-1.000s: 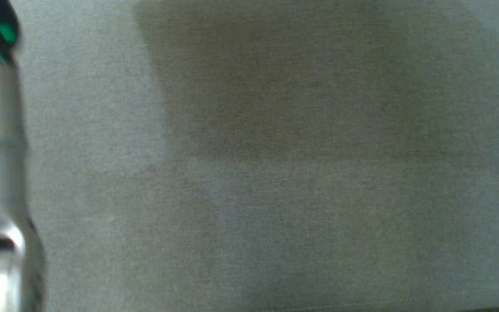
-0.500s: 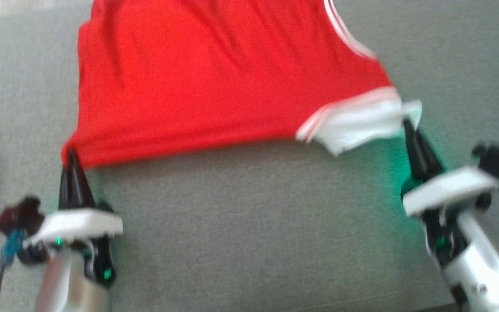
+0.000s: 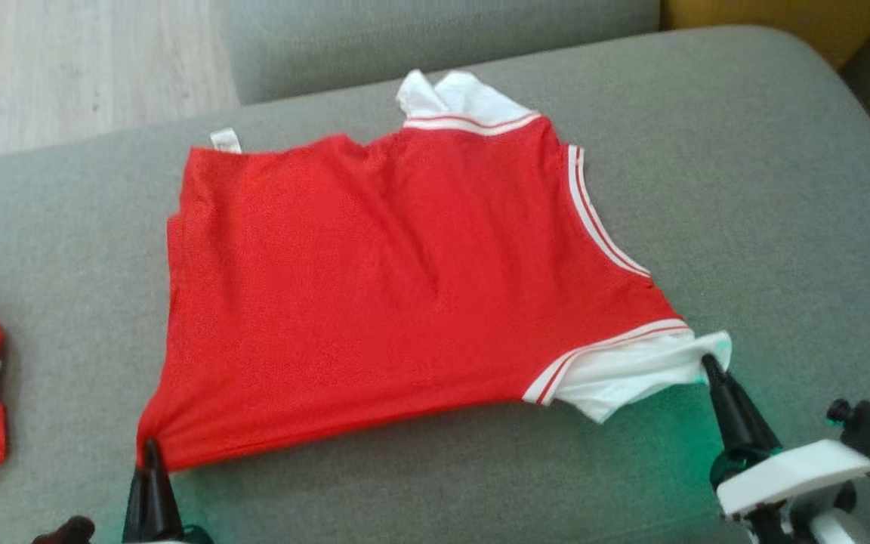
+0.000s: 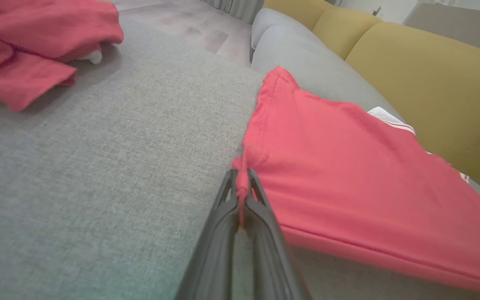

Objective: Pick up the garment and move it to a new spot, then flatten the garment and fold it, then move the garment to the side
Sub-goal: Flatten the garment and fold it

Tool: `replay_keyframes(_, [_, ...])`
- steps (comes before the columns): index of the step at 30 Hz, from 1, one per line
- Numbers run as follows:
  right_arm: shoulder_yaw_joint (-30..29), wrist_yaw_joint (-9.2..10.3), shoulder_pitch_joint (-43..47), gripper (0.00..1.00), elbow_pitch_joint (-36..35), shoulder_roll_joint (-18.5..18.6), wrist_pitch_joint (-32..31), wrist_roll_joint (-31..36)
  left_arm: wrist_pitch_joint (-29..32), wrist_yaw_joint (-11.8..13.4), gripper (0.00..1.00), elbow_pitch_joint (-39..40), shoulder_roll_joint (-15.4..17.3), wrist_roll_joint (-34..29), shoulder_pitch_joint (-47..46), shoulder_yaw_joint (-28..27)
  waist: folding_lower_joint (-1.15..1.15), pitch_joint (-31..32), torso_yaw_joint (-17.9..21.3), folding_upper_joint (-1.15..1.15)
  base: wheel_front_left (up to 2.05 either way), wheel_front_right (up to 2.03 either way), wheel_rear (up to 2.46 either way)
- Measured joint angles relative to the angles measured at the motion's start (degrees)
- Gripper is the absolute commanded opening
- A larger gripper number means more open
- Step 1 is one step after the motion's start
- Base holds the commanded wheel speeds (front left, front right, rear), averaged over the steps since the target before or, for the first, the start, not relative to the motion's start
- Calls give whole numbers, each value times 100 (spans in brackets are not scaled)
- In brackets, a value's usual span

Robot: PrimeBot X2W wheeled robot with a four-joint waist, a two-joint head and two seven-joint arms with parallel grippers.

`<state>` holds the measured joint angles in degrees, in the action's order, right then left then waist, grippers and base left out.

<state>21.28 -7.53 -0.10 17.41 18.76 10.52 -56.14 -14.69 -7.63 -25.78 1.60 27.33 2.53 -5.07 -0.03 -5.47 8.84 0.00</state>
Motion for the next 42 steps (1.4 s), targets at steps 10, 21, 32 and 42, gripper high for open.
replay_keyframes(10, [-241, 0, -775, 0, -192, -314, -309, 86, 0, 3, 0, 143, 24, -137, -528, 243, 3, -153, -199, 0, 0, 0, 0])
replay_keyframes(21, [-522, 0, -2316, 0, 1011, -787, -634, 770, 0, 138, 0, -1149, 15, -372, -2214, 372, 4, -834, -432, 0, 0, 0, 0])
replay_keyframes(32, [-881, 0, -3221, 100, 2169, -1073, 193, 1361, -1, 382, 100, -1276, -4, -566, -2917, 282, 4, -1061, -597, 0, 0, 0, 0])
replay_keyframes(42, [-1808, 0, -2991, 100, 1390, -1112, 387, 4057, -1, 536, 100, -472, 1, -1029, -2190, 104, 3, -897, -649, 0, 0, 0, 0])
